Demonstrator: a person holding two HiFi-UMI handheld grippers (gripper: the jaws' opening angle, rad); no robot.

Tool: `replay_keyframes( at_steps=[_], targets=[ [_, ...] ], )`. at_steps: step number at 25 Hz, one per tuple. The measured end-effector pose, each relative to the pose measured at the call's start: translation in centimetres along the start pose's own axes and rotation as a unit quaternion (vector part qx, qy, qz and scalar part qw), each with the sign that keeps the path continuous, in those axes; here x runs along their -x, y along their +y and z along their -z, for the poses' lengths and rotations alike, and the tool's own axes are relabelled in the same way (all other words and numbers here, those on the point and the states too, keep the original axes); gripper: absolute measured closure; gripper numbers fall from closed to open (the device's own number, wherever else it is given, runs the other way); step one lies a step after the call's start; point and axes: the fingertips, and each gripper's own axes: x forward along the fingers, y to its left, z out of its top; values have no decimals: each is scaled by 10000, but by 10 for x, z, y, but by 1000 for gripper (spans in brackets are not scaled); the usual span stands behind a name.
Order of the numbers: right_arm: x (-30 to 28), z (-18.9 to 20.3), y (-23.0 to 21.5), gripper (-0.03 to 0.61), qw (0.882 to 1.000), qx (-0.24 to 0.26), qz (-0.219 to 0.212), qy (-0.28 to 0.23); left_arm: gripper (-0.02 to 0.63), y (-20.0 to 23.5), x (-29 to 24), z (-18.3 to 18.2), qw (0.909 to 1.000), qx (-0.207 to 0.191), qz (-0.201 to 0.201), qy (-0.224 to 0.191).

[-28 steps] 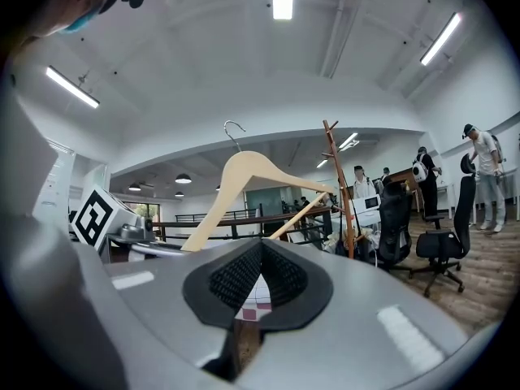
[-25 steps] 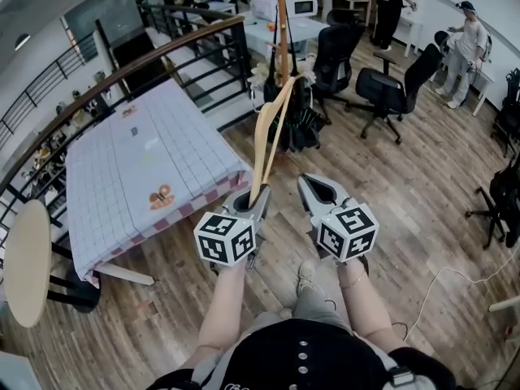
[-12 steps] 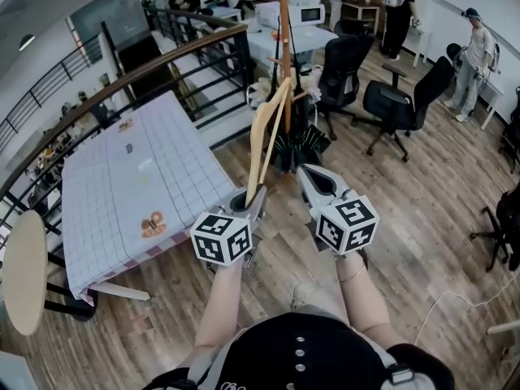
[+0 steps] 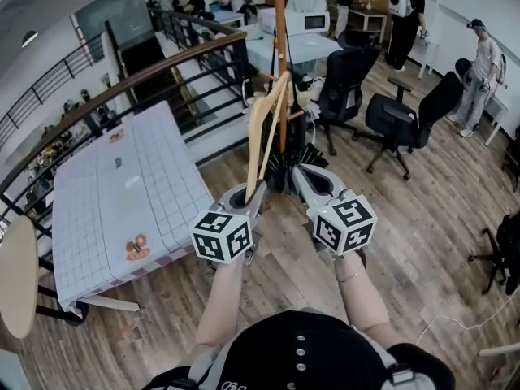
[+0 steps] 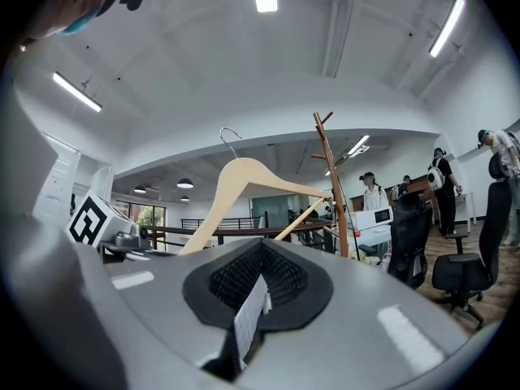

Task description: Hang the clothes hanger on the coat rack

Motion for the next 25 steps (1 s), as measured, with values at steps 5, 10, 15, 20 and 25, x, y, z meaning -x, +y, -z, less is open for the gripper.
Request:
replay_keyframes(
  at_steps=[5, 10, 15, 20, 25],
  targets=[
    [-13, 8, -23, 580, 9999, -108, -48, 51, 614, 5, -24, 1, 10000, 39, -73, -17],
    [-18, 5, -44, 580, 9996, -236, -151, 44, 614, 5, -43, -6, 9997, 89, -208, -74],
    [-44, 18, -52, 580, 9995, -270, -154, 68, 614, 35, -55, -5, 9992, 159, -323, -182],
    [-83, 17, -67, 580, 9996, -233, -144, 79, 614, 71, -78, -13, 9989, 193, -359, -229],
    [-125, 11, -85, 580, 9996, -114, -258, 46, 614, 104, -109, -26, 9986, 170, -419, -278]
  ],
)
